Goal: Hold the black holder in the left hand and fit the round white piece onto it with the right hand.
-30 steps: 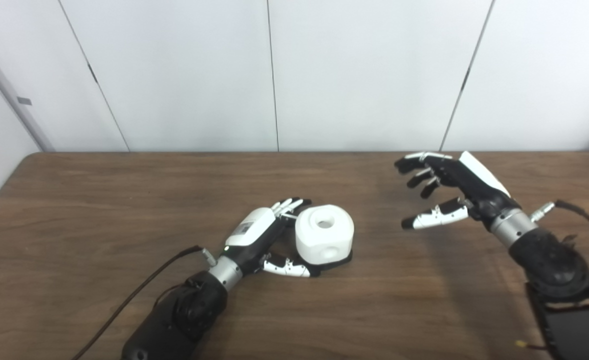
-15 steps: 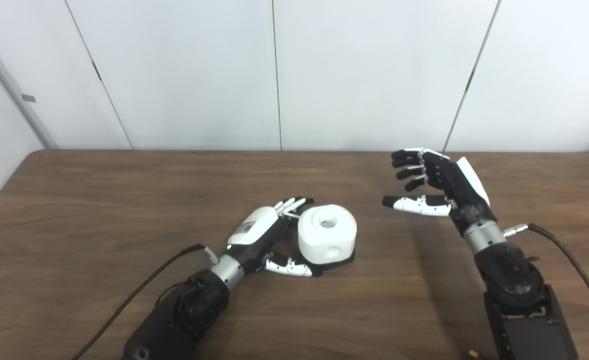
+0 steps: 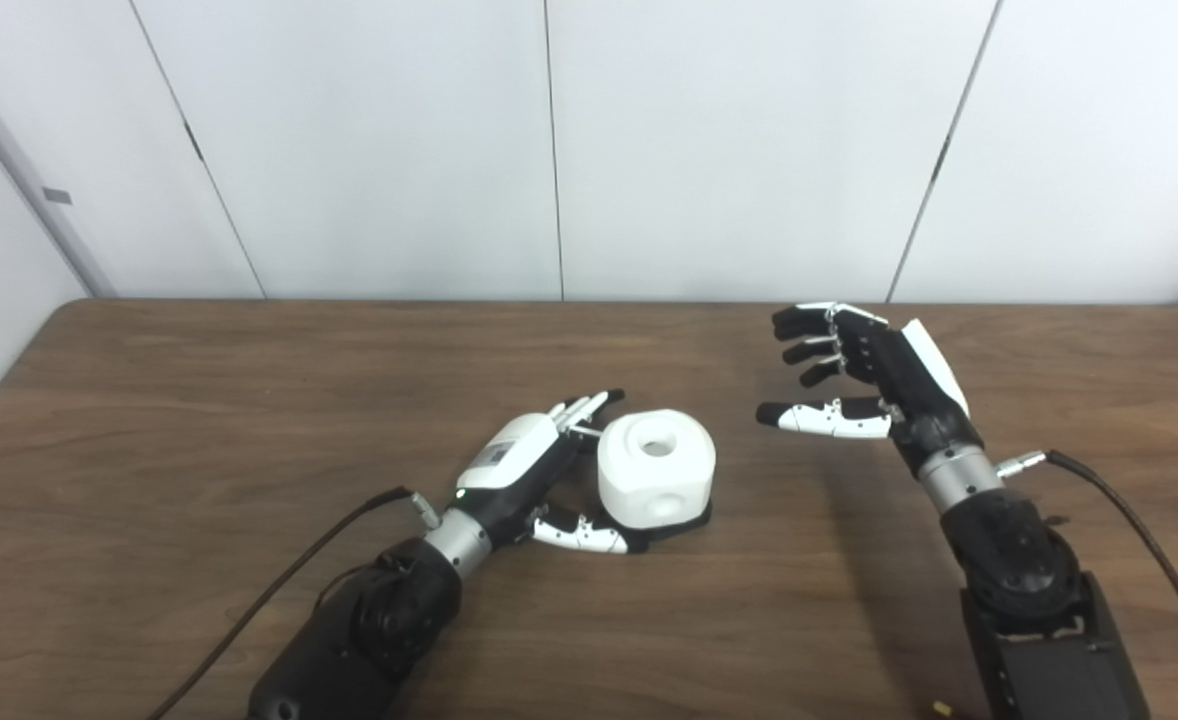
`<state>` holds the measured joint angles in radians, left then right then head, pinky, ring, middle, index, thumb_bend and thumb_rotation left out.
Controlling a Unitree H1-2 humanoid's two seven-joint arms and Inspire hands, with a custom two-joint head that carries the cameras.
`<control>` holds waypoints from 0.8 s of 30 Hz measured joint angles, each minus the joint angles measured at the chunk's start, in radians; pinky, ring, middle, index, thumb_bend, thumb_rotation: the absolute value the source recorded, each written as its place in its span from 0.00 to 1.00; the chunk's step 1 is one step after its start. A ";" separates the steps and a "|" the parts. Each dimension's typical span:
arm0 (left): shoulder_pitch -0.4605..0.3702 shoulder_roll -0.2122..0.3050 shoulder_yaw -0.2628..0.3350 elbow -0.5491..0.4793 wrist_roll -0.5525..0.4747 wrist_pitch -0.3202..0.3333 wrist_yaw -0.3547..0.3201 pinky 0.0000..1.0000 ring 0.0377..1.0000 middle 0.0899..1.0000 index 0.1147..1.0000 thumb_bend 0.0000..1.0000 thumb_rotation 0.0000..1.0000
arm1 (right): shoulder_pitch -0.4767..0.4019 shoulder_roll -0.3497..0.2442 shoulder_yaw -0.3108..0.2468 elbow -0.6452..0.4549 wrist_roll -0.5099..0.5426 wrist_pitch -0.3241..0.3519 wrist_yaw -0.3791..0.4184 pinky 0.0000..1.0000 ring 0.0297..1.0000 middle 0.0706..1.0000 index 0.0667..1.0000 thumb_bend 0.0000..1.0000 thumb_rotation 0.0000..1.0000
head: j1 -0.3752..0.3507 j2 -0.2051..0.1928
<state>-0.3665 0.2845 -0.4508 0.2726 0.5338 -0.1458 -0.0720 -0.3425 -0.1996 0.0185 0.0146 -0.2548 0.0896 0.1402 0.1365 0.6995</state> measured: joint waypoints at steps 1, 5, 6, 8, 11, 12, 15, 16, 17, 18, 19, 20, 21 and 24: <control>0.000 0.001 -0.002 -0.011 0.008 0.016 -0.006 1.00 1.00 1.00 0.95 1.00 0.32 | 0.001 0.000 0.000 0.000 0.000 0.000 0.000 0.55 0.64 0.69 0.68 0.65 0.16 | 0.000 0.002; 0.001 0.002 -0.012 -0.054 0.037 0.091 -0.019 1.00 1.00 1.00 0.99 1.00 0.34 | 0.002 0.000 0.001 -0.002 0.000 0.001 0.000 0.55 0.64 0.69 0.68 0.65 0.17 | 0.002 0.003; 0.002 0.001 -0.012 -0.059 0.041 0.099 -0.019 1.00 1.00 1.00 0.98 1.00 0.33 | 0.002 0.000 0.001 -0.002 0.000 0.001 0.000 0.55 0.64 0.69 0.68 0.66 0.17 | 0.002 0.003; 0.007 0.002 -0.008 -0.067 0.041 0.111 -0.019 1.00 1.00 1.00 0.99 1.00 0.33 | 0.002 -0.001 0.001 -0.002 0.000 0.001 0.000 0.56 0.64 0.69 0.68 0.66 0.17 | 0.002 0.003; 0.030 0.004 0.008 -0.104 0.041 0.147 -0.024 1.00 1.00 1.00 0.98 1.00 0.31 | 0.002 -0.001 0.001 -0.002 0.000 0.001 0.000 0.55 0.64 0.69 0.67 0.66 0.18 | 0.009 0.003; 0.037 0.007 0.014 -0.114 0.041 0.155 -0.024 1.00 1.00 1.00 0.98 1.00 0.31 | 0.002 -0.001 0.001 -0.002 0.000 0.001 0.000 0.54 0.64 0.69 0.67 0.66 0.18 | 0.009 0.003; 0.042 0.016 0.020 -0.126 0.041 0.164 -0.036 1.00 1.00 1.00 0.96 1.00 0.29 | 0.002 -0.006 0.000 -0.001 0.000 0.001 0.000 0.55 0.65 0.69 0.67 0.63 0.20 | 0.014 0.000; 0.044 0.018 0.023 -0.128 0.041 0.164 -0.037 1.00 1.00 1.00 0.96 1.00 0.29 | 0.002 -0.006 -0.001 -0.001 0.000 0.001 0.000 0.55 0.65 0.70 0.67 0.63 0.20 | 0.014 0.000; 0.048 0.020 0.026 -0.131 0.041 0.164 -0.037 1.00 1.00 1.00 0.95 1.00 0.29 | 0.002 -0.006 -0.001 -0.001 0.000 0.001 0.000 0.55 0.65 0.69 0.67 0.63 0.21 | 0.014 0.000; 0.053 0.021 0.031 -0.134 0.041 0.164 -0.037 1.00 1.00 1.00 0.95 1.00 0.29 | 0.002 -0.006 -0.001 -0.001 0.000 0.001 0.000 0.55 0.65 0.69 0.67 0.63 0.21 | 0.015 -0.002; 0.058 0.021 0.036 -0.137 0.041 0.164 -0.037 1.00 1.00 1.00 0.95 1.00 0.29 | 0.002 -0.006 -0.001 0.000 0.000 0.001 0.000 0.55 0.65 0.69 0.67 0.62 0.21 | 0.015 -0.002; 0.064 0.022 0.041 -0.143 0.041 0.164 -0.037 1.00 1.00 1.00 0.94 1.00 0.29 | 0.002 -0.006 -0.001 0.000 0.000 0.000 0.000 0.55 0.65 0.69 0.67 0.62 0.21 | 0.015 -0.002; 0.068 0.024 0.046 -0.148 0.041 0.164 -0.037 1.00 1.00 1.00 0.94 1.00 0.29 | 0.002 -0.006 -0.001 0.001 0.000 0.000 -0.001 0.55 0.65 0.69 0.67 0.62 0.21 | 0.017 -0.003; 0.080 0.037 0.060 -0.162 0.041 0.164 -0.044 1.00 1.00 1.00 0.95 1.00 0.29 | 0.001 -0.007 0.000 0.007 0.000 0.000 -0.002 0.54 0.64 0.69 0.67 0.62 0.21 | 0.018 -0.003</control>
<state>-0.2863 0.3211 -0.3905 0.1101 0.5749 0.0185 -0.1157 -0.3416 -0.2067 0.0181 0.0218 -0.2547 0.0891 0.1387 0.1549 0.6964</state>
